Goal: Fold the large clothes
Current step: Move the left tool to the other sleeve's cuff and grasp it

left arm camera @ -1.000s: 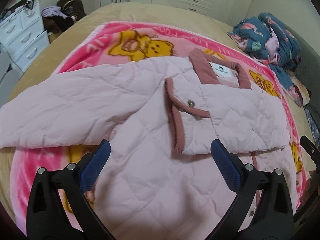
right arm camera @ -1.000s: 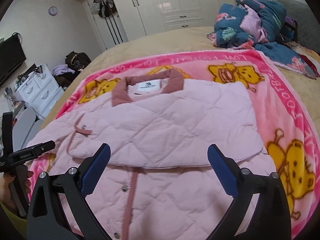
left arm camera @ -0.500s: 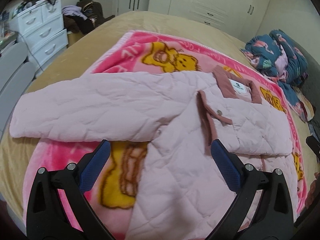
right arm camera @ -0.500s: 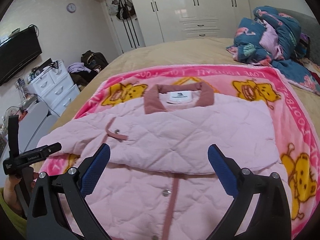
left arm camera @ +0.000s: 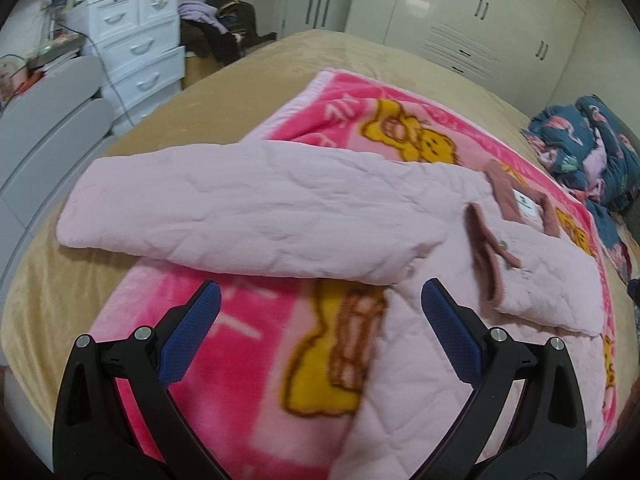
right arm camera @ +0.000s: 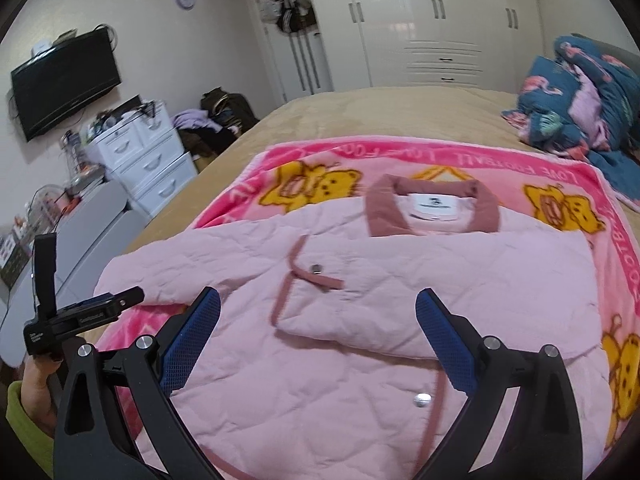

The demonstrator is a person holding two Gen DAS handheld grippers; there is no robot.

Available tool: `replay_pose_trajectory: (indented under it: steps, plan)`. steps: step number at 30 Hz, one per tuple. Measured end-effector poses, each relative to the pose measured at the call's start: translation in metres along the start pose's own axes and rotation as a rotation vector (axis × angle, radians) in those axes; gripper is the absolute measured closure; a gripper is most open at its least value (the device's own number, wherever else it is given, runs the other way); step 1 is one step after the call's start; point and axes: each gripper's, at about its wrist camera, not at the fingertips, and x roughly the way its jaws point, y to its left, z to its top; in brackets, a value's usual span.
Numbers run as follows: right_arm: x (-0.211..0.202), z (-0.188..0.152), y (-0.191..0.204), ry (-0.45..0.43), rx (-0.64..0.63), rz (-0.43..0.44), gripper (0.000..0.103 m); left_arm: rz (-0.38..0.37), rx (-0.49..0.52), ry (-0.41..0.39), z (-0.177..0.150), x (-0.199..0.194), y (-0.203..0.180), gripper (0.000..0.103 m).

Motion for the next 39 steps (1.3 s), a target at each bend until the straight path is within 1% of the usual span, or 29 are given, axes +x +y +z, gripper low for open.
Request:
replay_pose_trajectory:
  steps: [7, 9, 11, 18, 22, 30, 33, 36, 39]
  plan:
    - [0.024, -0.002, 0.041, 0.034, -0.060, 0.036, 0.005, 0.043, -0.071, 0.002, -0.002, 0.008, 0.040, 0.009]
    - [0.031, -0.003, 0.051, 0.050, -0.081, 0.043, 0.005, 0.075, -0.087, -0.006, -0.004, 0.010, 0.052, 0.009]
    - [0.039, -0.006, 0.061, 0.061, -0.101, 0.046, 0.005, 0.091, -0.104, -0.005, -0.006, 0.013, 0.062, 0.009]
    - [0.069, -0.017, 0.088, 0.123, -0.126, 0.079, 0.005, 0.120, -0.233, 0.007, -0.011, 0.026, 0.112, 0.009]
    - [0.086, -0.023, 0.107, 0.149, -0.162, 0.086, 0.005, 0.133, -0.289, 0.004, -0.015, 0.032, 0.133, 0.009]
    - [0.111, -0.031, 0.139, 0.190, -0.204, 0.119, 0.005, 0.128, -0.389, 0.016, -0.019, 0.051, 0.164, 0.009]
    - [0.118, -0.035, 0.147, 0.202, -0.219, 0.133, 0.005, 0.086, -0.464, 0.026, -0.022, 0.060, 0.178, 0.009]
    - [0.125, -0.039, 0.153, 0.216, -0.221, 0.142, 0.005, 0.071, -0.513, 0.032, -0.021, 0.068, 0.190, 0.009]
    - [0.130, -0.042, 0.154, 0.227, -0.214, 0.145, 0.005, 0.044, -0.568, 0.013, -0.018, 0.072, 0.201, 0.009]
